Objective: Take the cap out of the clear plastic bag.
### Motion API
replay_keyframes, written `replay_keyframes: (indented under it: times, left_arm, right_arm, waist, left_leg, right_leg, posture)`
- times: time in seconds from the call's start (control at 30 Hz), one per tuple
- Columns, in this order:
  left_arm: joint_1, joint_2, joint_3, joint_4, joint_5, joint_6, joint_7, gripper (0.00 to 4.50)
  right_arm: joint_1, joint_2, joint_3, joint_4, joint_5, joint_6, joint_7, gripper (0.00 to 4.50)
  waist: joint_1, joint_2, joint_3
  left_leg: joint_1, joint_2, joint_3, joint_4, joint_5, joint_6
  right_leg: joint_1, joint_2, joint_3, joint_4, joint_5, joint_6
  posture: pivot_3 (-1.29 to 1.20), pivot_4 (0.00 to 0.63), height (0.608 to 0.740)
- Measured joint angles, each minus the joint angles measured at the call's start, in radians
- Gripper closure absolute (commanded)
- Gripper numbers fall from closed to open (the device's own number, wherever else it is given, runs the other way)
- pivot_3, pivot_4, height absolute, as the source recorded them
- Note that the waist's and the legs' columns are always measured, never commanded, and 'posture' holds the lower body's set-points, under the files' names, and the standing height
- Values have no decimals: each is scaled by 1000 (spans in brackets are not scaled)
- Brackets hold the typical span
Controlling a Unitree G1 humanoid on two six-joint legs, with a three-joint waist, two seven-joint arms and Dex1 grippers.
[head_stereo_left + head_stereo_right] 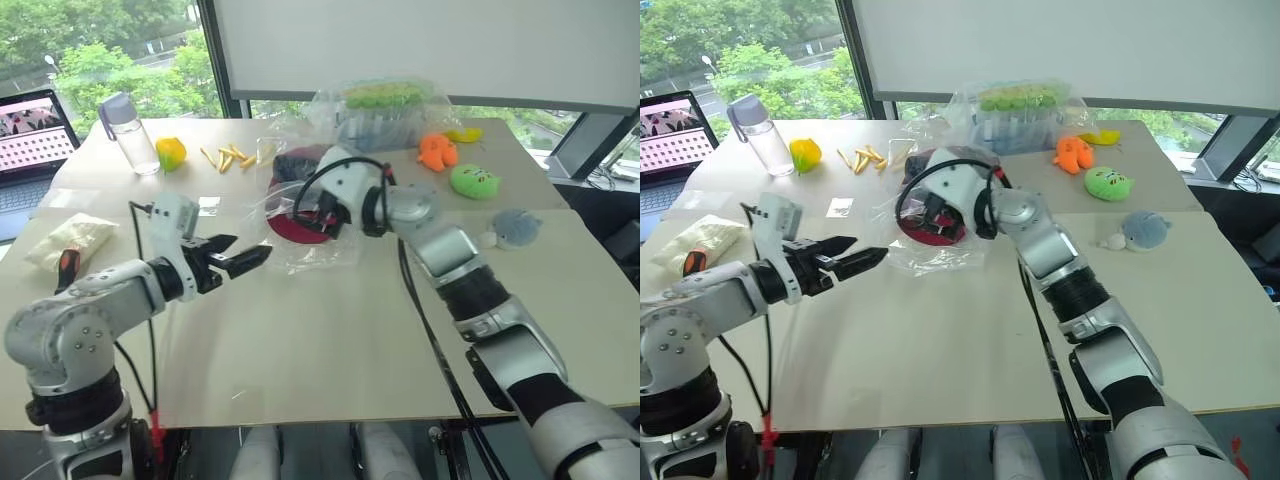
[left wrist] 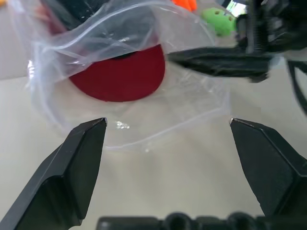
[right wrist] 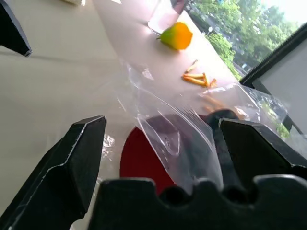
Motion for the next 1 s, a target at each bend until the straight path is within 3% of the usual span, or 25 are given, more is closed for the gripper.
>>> replay_keyframes:
  times: [0.03,0.13,0.43,0.6,0.73,0.8,1.0]
  left_arm:
    - [4,-15,1,-7,-1,0,16,93]
    - [15,-41,2,-12,-13,0,43,0]
    - [37,-91,7,-13,-54,-38,92,0]
    - [37,-107,-12,-9,-75,-48,114,0]
    - [34,-107,-31,17,-77,-77,119,0]
    - [33,-104,-42,42,-76,-94,116,0]
    - [25,-77,-63,109,-75,-150,97,0]
  right_arm:
    - [-10,6,10,35,-28,-27,-1,0]
    - [-17,20,27,133,-91,-93,-25,685]
    - [-35,14,-21,284,-190,-222,-167,3705]
    - [-25,44,-161,125,-15,-185,-61,3705]
    - [4,39,-207,-35,84,-83,33,2648]
    - [25,23,-199,-70,73,-48,43,1889]
    - [83,-27,-148,-91,-39,6,23,1889]
  waist:
    - [1,0,0]
    - [3,0,0]
    - [1,0,0]
    - [-3,0,0]
    - [-2,0,0]
    - [1,0,0]
    - [6,0,0]
  left_leg:
    - [0,0,0,0,0,0]
    - [0,0,0,0,0,0]
    - [0,0,0,0,0,0]
    - [1,0,0,0,0,0]
    - [2,0,0,0,0,0]
    - [2,0,0,0,0,0]
    - [1,0,0,-1,0,0]
  right_leg:
    - [0,0,0,0,0,0]
    - [0,0,0,0,0,0]
    - [0,0,0,0,1,-1]
    - [0,0,0,0,1,-1]
    - [2,0,0,1,1,-1]
    - [2,0,0,1,1,-1]
    - [0,0,0,0,1,-1]
  posture:
    - [0,150,740]
    - [0,150,740]
    - [0,150,740]
    - [0,150,740]
    - [0,150,740]
    - [0,150,740]
    - [0,150,740]
